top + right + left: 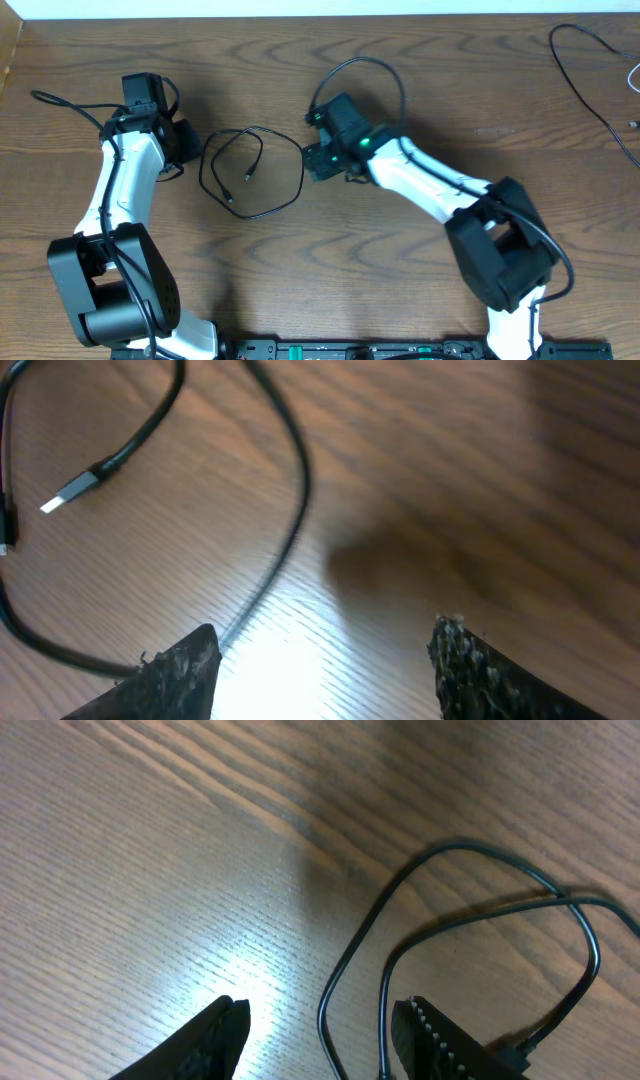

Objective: Untangle cables

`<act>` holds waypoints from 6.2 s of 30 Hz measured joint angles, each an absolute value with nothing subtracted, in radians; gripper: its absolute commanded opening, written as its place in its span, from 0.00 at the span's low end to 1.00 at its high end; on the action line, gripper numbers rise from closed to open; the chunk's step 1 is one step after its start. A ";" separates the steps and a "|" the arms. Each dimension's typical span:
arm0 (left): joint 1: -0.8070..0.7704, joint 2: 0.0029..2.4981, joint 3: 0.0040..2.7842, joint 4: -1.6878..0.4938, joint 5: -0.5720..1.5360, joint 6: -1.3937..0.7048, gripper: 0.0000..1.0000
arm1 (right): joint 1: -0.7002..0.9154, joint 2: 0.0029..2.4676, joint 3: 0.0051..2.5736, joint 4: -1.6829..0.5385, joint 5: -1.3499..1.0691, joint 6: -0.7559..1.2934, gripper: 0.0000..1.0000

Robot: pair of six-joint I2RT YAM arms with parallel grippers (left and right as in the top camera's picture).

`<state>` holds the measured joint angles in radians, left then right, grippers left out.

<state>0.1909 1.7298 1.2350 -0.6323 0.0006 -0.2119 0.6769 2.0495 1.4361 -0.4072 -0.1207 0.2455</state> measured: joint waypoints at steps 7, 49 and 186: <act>0.191 1.730 1.235 -0.647 0.001 -0.212 0.51 | 0.754 2.101 1.460 -0.410 -0.052 0.257 0.40; 0.114 1.730 1.235 -0.668 0.099 -0.212 0.51 | 0.461 2.170 1.580 -0.767 0.113 0.324 0.22; -0.525 1.996 1.237 -0.310 0.062 -0.654 0.08 | 0.297 1.966 1.687 -0.905 -0.141 0.340 0.30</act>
<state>-0.5247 1.9965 1.2366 -0.3099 0.0620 -0.6540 0.2974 1.9659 1.6875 -0.9047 -0.1406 0.3397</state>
